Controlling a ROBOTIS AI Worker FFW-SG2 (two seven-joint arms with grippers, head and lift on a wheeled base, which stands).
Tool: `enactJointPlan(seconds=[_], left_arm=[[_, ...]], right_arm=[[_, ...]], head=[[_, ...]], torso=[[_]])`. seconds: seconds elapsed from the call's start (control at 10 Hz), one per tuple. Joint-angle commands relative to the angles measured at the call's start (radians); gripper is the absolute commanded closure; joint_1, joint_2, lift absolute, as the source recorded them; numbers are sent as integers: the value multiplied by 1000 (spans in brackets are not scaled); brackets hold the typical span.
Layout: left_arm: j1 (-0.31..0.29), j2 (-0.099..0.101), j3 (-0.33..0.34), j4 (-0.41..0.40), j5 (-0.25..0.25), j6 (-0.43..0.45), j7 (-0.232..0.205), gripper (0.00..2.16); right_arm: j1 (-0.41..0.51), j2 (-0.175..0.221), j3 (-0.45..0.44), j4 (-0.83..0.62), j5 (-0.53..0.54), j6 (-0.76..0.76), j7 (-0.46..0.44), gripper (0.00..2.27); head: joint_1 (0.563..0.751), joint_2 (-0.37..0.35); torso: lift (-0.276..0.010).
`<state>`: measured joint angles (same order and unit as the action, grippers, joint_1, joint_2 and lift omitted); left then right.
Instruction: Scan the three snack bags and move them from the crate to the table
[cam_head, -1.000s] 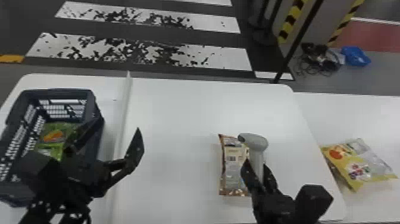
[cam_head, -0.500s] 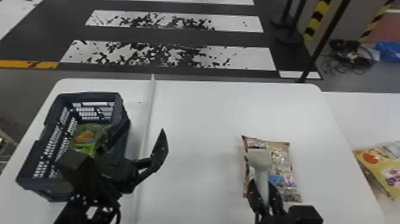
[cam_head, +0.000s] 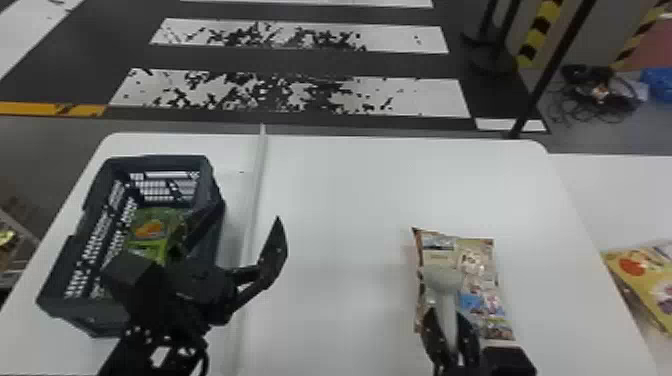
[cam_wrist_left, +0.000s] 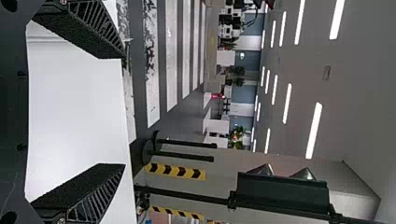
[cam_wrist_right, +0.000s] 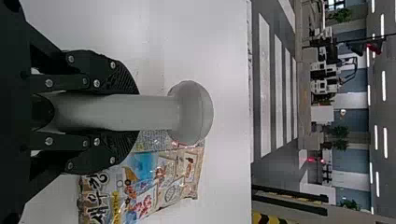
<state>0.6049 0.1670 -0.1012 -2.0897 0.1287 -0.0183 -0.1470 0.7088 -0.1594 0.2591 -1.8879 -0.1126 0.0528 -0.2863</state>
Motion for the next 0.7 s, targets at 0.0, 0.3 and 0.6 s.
enactJointPlan(seconds=[0.0,0.3,0.6], left_arm=[[6,3,0,-6,0,-1,0,33],[6,3,0,-19,0,-1,0,33],[3,2,6,-13,0,2,1,33]], right_arm=[[-9,0,-1,15,1,8,-2,2196],[-29,0,-5,30,-6,39,-1,2196],[28,-22,-15,-99,-19,14,6,2196]], head=[[695,-20],[695,-28],[695,-30]], torso=[[-62],[-62],[-62]])
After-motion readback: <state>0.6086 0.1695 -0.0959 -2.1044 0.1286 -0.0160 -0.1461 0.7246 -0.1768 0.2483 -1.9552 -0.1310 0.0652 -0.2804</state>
